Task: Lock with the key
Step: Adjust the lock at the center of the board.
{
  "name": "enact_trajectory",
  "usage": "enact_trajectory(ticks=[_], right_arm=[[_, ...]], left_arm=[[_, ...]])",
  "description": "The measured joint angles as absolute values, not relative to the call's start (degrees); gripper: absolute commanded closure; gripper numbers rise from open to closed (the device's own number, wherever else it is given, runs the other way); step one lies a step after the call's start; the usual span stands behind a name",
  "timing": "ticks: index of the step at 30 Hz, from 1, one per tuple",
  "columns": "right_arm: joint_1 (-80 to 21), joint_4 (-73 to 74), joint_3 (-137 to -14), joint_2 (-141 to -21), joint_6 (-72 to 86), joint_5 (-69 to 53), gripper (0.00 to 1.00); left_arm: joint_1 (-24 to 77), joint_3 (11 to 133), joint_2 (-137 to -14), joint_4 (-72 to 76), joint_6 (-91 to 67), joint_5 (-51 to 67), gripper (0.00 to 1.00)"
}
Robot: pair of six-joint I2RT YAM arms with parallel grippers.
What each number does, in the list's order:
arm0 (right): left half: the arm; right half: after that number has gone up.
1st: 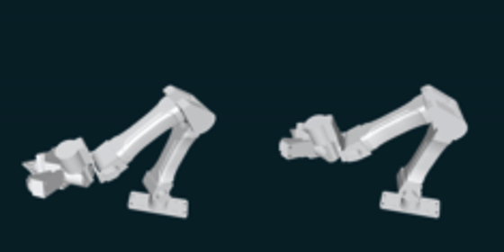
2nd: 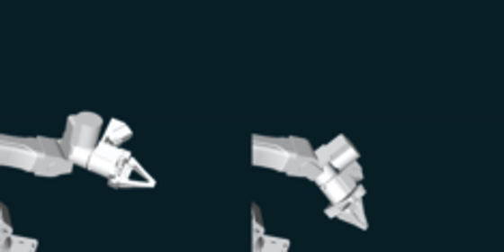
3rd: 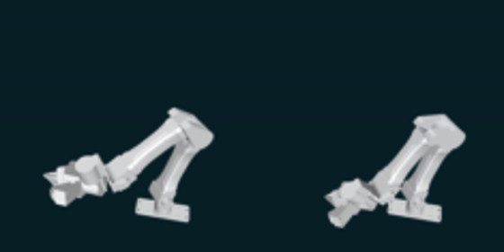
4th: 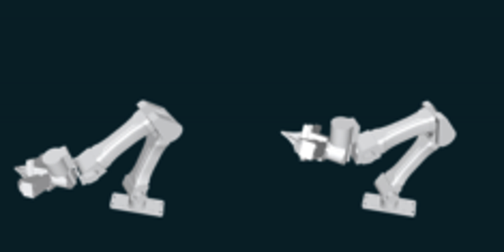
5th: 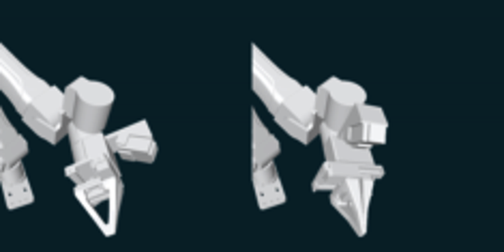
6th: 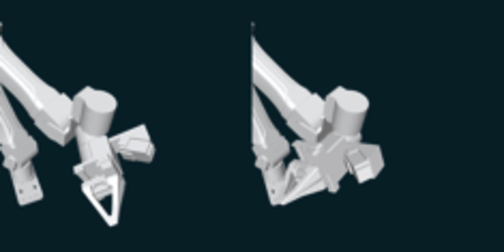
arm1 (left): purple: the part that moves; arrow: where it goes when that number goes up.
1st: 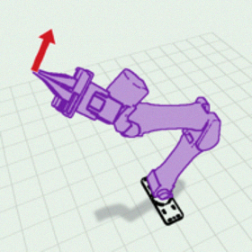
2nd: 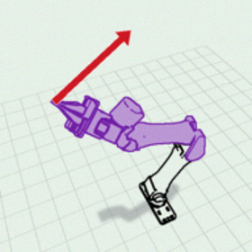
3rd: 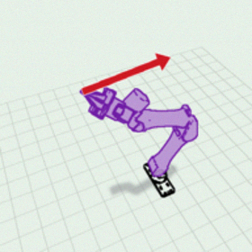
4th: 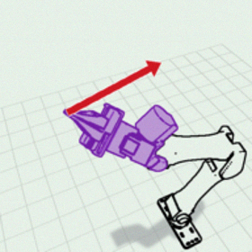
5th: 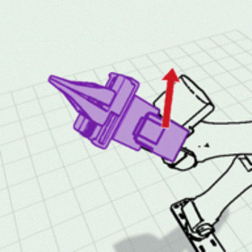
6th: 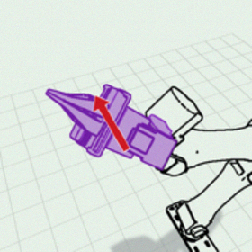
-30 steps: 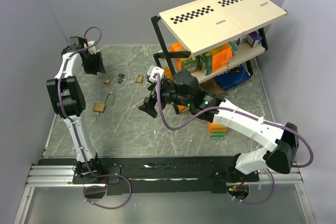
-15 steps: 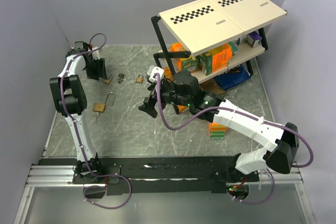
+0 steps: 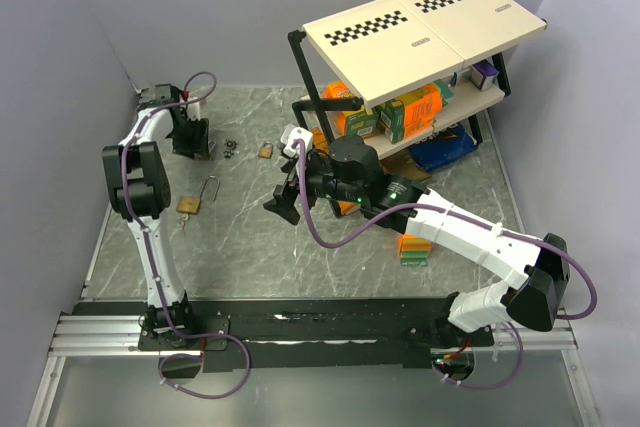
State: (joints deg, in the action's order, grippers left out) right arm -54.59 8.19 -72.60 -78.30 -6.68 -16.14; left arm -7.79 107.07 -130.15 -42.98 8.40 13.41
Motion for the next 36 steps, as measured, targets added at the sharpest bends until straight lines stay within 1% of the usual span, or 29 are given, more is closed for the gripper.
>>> enact_trajectory(ticks=[8, 13, 16, 17, 21, 26, 29, 36], right_arm=[[-54.6, 8.2, -72.6, -78.3, -6.7, -16.1, 0.01], [-54.1, 8.2, -71.8, -78.3, -6.7, -16.1, 0.01], [-54.0, 8.1, -71.4, -78.3, -6.7, -16.1, 0.0], [-54.0, 8.1, -71.4, -78.3, -6.7, -16.1, 0.0], [-53.9, 8.0, -71.0, -78.3, -6.7, -16.1, 0.0], [-53.6, 8.0, -70.9, -78.3, -6.7, -16.1, 0.0], [-53.5, 8.0, -70.8, -78.3, -6.7, -16.1, 0.01], [-53.4, 7.7, -70.7, -78.3, -6.7, -16.1, 0.0]], left_arm=[[-5.5, 106.1, -130.2, -41.4, 9.4, 10.5, 0.5], [-4.4, 106.1, -130.3, -40.9, 9.8, 8.8, 0.55], [-3.7, 106.3, -130.5, -40.5, 9.9, 7.6, 0.6], [-3.6, 106.5, -130.7, -40.5, 9.8, 7.5, 0.63], [-2.9, 107.6, -131.4, -40.3, 9.5, 7.0, 0.66], [-2.1, 109.8, -132.7, -40.2, 8.5, 6.8, 0.67], [-1.5, 110.7, -133.3, -40.1, 7.6, 6.9, 0.65], [-0.9, 110.8, -133.3, -40.0, 6.1, 7.8, 0.64]])
